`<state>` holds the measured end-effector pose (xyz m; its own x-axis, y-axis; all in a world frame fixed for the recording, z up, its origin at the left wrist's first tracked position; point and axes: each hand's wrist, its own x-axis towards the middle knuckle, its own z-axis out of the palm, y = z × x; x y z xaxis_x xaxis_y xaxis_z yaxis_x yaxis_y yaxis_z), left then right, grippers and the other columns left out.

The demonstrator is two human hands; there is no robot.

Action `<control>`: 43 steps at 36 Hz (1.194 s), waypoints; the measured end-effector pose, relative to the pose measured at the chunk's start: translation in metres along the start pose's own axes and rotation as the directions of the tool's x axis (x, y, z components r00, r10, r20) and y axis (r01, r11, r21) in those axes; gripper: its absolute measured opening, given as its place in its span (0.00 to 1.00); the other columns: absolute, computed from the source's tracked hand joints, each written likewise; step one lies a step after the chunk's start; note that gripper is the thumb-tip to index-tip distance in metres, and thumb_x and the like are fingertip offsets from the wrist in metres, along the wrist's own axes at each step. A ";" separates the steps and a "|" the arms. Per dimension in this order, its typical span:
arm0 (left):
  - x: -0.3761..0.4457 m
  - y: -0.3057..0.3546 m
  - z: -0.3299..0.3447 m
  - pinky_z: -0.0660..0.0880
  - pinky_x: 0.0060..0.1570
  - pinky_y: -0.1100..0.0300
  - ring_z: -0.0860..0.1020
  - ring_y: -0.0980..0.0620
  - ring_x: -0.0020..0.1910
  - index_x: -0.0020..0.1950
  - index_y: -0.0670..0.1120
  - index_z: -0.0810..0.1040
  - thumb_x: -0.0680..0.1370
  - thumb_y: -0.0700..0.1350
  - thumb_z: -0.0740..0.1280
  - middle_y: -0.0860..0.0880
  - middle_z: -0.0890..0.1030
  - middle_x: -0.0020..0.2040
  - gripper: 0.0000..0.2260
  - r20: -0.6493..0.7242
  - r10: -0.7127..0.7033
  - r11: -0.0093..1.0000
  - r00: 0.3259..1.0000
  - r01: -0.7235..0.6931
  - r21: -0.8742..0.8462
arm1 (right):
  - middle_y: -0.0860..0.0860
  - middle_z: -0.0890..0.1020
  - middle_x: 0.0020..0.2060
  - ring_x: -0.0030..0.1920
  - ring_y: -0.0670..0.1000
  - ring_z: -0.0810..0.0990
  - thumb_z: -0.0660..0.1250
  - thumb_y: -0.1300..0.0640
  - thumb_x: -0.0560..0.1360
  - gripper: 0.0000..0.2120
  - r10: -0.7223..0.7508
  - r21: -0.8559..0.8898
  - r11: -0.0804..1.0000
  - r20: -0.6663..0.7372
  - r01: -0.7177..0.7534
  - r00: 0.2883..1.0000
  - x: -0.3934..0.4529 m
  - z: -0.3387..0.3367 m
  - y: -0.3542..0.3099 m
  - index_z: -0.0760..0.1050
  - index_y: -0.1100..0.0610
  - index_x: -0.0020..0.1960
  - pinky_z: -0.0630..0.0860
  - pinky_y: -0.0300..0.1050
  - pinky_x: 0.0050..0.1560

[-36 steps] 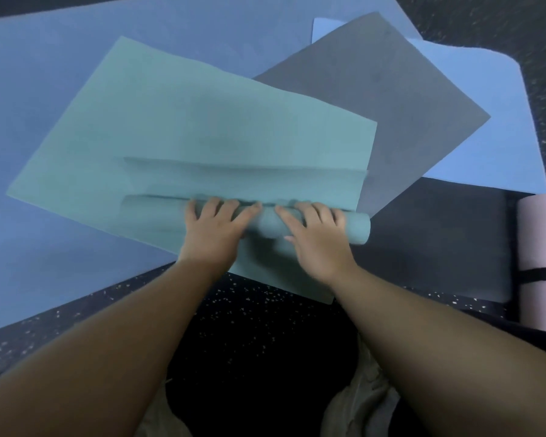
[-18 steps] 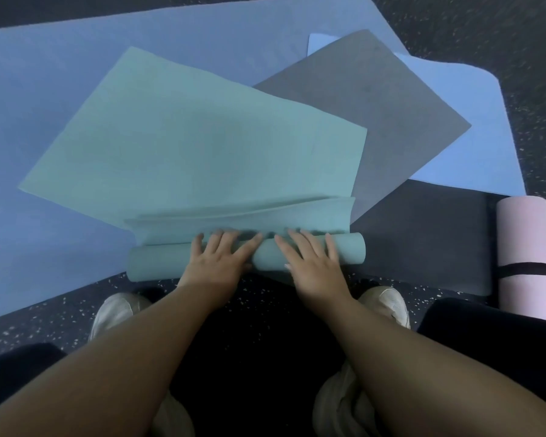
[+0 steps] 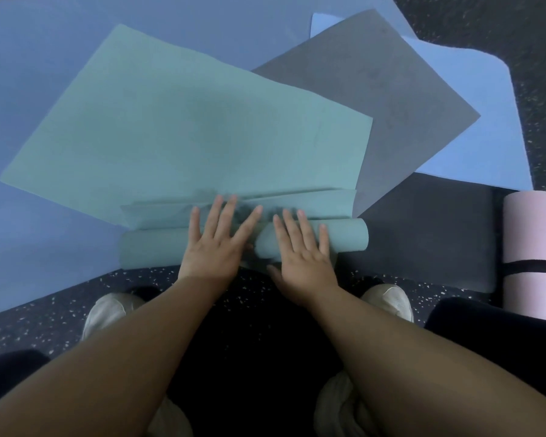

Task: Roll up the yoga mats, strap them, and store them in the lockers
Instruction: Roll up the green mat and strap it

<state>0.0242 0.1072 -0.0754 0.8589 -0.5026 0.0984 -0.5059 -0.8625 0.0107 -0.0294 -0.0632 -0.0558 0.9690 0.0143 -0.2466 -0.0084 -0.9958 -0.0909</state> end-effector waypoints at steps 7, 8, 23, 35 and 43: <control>0.015 -0.004 0.000 0.56 0.66 0.39 0.74 0.43 0.64 0.74 0.49 0.61 0.77 0.56 0.54 0.40 0.76 0.63 0.26 -0.027 -0.074 0.997 0.997 0.074 0.013 | 0.46 0.28 0.73 0.76 0.50 0.29 0.59 0.35 0.76 0.47 0.016 0.007 1.000 0.087 -0.017 0.996 0.014 -0.008 0.001 0.27 0.50 0.74 0.25 0.54 0.69; 0.018 -0.005 0.000 0.59 0.65 0.39 0.74 0.43 0.61 0.73 0.47 0.62 0.77 0.56 0.54 0.41 0.78 0.60 0.26 -0.037 -0.075 0.997 0.997 0.075 0.001 | 0.47 0.30 0.75 0.76 0.50 0.30 0.59 0.34 0.75 0.48 0.020 0.000 1.000 0.077 -0.020 0.997 0.018 -0.010 0.001 0.29 0.50 0.76 0.26 0.54 0.70; 0.047 -0.023 -0.025 0.70 0.51 0.46 0.77 0.38 0.49 0.59 0.44 0.79 0.79 0.57 0.50 0.40 0.76 0.52 0.25 0.251 -0.022 0.959 0.968 0.092 -0.269 | 0.53 0.50 0.78 0.78 0.55 0.44 0.66 0.33 0.72 0.50 0.015 -0.032 0.999 0.226 -0.008 0.974 0.059 -0.041 0.007 0.40 0.51 0.79 0.37 0.62 0.74; 0.033 -0.037 -0.035 0.64 0.60 0.48 0.69 0.45 0.62 0.77 0.63 0.50 0.75 0.65 0.62 0.48 0.70 0.64 0.34 0.366 0.067 0.998 0.928 -0.066 -0.014 | 0.60 0.65 0.66 0.69 0.61 0.63 0.65 0.36 0.74 0.43 -0.076 -0.194 0.976 0.143 0.103 0.987 0.053 -0.040 0.000 0.55 0.63 0.74 0.45 0.54 0.76; 0.023 0.000 -0.043 0.63 0.58 0.48 0.70 0.44 0.60 0.78 0.59 0.54 0.75 0.63 0.63 0.47 0.72 0.62 0.33 0.293 0.143 0.990 0.945 -0.132 -0.057 | 0.59 0.67 0.71 0.71 0.59 0.65 0.75 0.44 0.69 0.48 -0.265 -0.131 0.952 0.110 0.278 0.958 0.033 -0.043 0.013 0.55 0.64 0.77 0.51 0.52 0.75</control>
<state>0.0407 0.0985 -0.0300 0.7627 -0.6160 -0.1971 -0.6188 -0.7836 0.0543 0.0131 -0.0798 -0.0242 0.9035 0.2874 -0.3180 0.2940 -0.9554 -0.0283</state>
